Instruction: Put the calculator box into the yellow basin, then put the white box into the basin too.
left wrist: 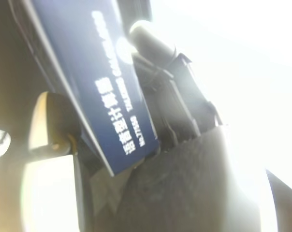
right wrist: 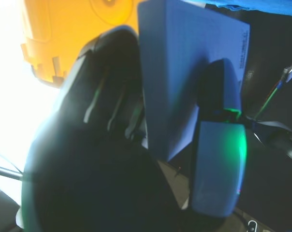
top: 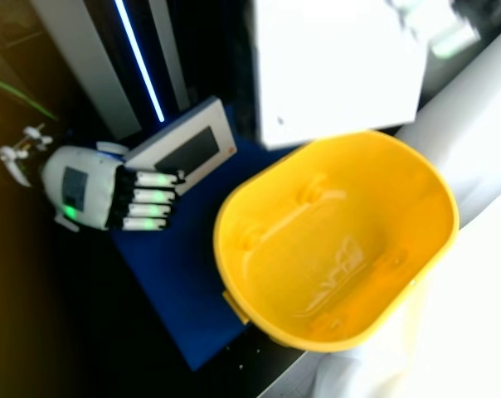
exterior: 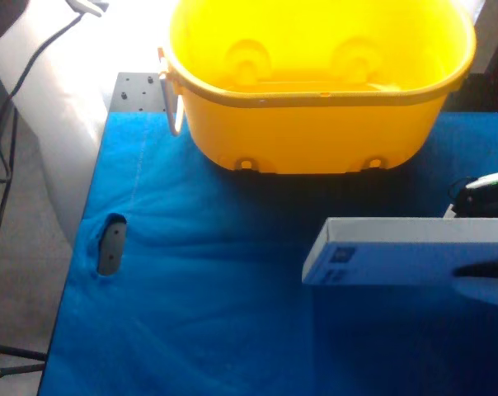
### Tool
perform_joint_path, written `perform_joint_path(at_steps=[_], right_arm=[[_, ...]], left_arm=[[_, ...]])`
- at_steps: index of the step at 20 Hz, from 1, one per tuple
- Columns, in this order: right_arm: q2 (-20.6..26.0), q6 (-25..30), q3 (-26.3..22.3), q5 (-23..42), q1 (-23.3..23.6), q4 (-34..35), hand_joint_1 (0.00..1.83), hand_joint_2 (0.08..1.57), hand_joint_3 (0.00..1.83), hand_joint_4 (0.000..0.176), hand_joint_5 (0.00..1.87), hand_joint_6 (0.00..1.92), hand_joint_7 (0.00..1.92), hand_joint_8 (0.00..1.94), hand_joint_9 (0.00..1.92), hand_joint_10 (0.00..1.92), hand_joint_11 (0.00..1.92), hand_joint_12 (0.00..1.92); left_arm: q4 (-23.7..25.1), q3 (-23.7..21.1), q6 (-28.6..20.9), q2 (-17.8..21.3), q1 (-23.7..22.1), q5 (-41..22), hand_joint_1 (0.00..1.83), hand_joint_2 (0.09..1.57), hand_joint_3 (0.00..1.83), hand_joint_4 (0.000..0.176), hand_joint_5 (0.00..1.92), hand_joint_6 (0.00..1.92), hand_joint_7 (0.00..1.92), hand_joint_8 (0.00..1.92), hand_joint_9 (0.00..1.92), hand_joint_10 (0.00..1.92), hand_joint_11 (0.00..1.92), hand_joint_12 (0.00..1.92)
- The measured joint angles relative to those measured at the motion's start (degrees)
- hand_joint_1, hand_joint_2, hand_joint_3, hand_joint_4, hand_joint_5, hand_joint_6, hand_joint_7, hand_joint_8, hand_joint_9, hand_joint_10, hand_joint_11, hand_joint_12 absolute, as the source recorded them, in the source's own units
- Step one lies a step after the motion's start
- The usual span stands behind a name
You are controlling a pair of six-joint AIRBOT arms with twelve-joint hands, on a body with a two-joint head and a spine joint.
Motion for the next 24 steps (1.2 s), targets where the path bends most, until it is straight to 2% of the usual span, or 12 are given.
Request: perform_joint_path(at_steps=[1,4,7,9,12,13,14,17,19,21,23,24], right_arm=[[0.0,0.0,0.0,0.0,0.0,-0.3,1.23,1.14,0.0,0.0,0.96,0.89,0.93,1.28,0.93,1.27,0.8,1.71],[0.0,0.0,0.0,0.4,0.3,-0.8,1.22,1.14,0.0,0.0,0.96,0.92,0.91,1.27,0.86,1.27,0.71,1.72],[-0.1,0.0,0.1,0.5,0.6,-1.0,1.23,1.13,0.0,0.0,0.92,0.98,1.01,1.12,0.98,1.14,0.84,1.56],[-0.2,0.0,0.1,0.6,0.9,-1.6,1.24,1.12,0.0,0.0,0.98,0.88,1.01,1.13,1.0,1.15,0.86,1.55],[-0.2,0.0,0.1,0.6,0.9,-1.6,1.24,1.11,0.0,0.0,0.99,0.89,1.02,1.08,1.03,1.07,0.92,1.43],[-0.2,0.0,0.2,0.7,1.0,-1.6,1.25,1.11,0.0,0.0,0.98,0.86,1.03,1.11,1.04,1.1,0.93,1.46],[-0.2,0.0,0.2,0.8,1.2,-1.7,1.25,1.11,0.0,0.0,0.97,0.88,1.04,1.09,1.03,1.11,0.92,1.46],[-0.2,0.0,0.2,0.7,1.7,-2.3,1.24,1.12,0.0,0.0,0.98,0.88,0.99,1.17,0.95,1.15,0.81,1.53],[-0.1,0.0,0.2,0.9,2.7,-2.7,1.25,1.12,0.0,0.0,0.97,0.86,0.99,1.19,0.95,1.17,0.81,1.54],[0.3,0.1,0.0,-0.9,2.8,-3.2,1.24,1.13,0.0,0.0,0.95,0.9,0.99,1.19,0.99,1.16,0.94,1.5],[1.0,0.1,-0.5,-2.3,3.1,-3.8,1.22,1.13,0.0,0.0,0.91,1.05,0.99,1.09,0.95,1.03,0.85,1.43],[1.3,0.1,-0.9,-3.3,3.1,-3.8,1.34,1.13,0.0,0.0,0.91,1.07,0.95,1.06,0.9,1.19,0.81,1.41]], left_arm=[[-0.2,2.0,0.0,-1.5,0.0,2.9,1.32,1.17,0.0,0.0,0.9,1.06,0.86,1.17,0.74,1.38,0.47,1.54],[-2.3,6.5,0.7,-4.6,0.0,9.4,1.35,1.18,0.0,0.0,0.83,1.14,0.83,1.26,0.78,1.4,0.6,1.43],[-3.7,10.0,1.5,-7.8,0.0,13.6,1.35,1.19,0.0,0.0,0.78,1.21,0.83,1.26,0.76,1.45,0.59,1.59],[-3.9,11.5,1.5,-9.2,0.0,15.9,1.35,1.2,0.0,0.0,0.85,1.06,0.74,1.41,0.75,1.53,0.55,1.7],[-4.4,12.5,1.6,-10.1,0.5,17.2,1.16,1.23,0.0,0.013,0.78,1.26,0.74,1.41,0.44,1.25,0.08,1.85],[-4.5,12.5,1.6,-10.1,0.7,18.0,1.03,1.23,0.0,0.003,0.76,1.31,0.58,0.98,0.41,1.09,0.06,1.8],[-4.7,12.5,1.6,-10.1,0.8,18.5,0.93,1.13,0.0,0.004,0.51,0.81,0.5,0.6,0.33,0.84,0.01,1.64],[-5.7,12.9,1.7,-10.1,0.9,18.2,0.77,1.02,0.0,0.093,0.26,0.1,0.33,0.03,0.15,0.31,0.0,1.05],[-6.3,12.9,1.9,-9.9,1.2,17.8,0.76,1.01,0.0,0.161,0.07,0.01,0.17,0.01,0.04,0.14,0.0,0.57],[-6.8,12.9,1.9,-9.7,1.5,17.6,0.69,1.0,0.0,0.175,0.0,0.0,0.07,0.01,0.0,0.01,0.0,0.12],[-7.9,12.9,1.9,-9.4,1.5,16.9,0.68,0.99,0.0,0.176,0.0,0.0,0.03,0.01,0.0,0.0,0.0,0.0],[-8.2,12.8,1.9,-9.1,1.6,16.3,0.68,0.99,0.0,0.176,0.0,0.0,0.04,0.01,0.0,0.0,0.0,0.0]])
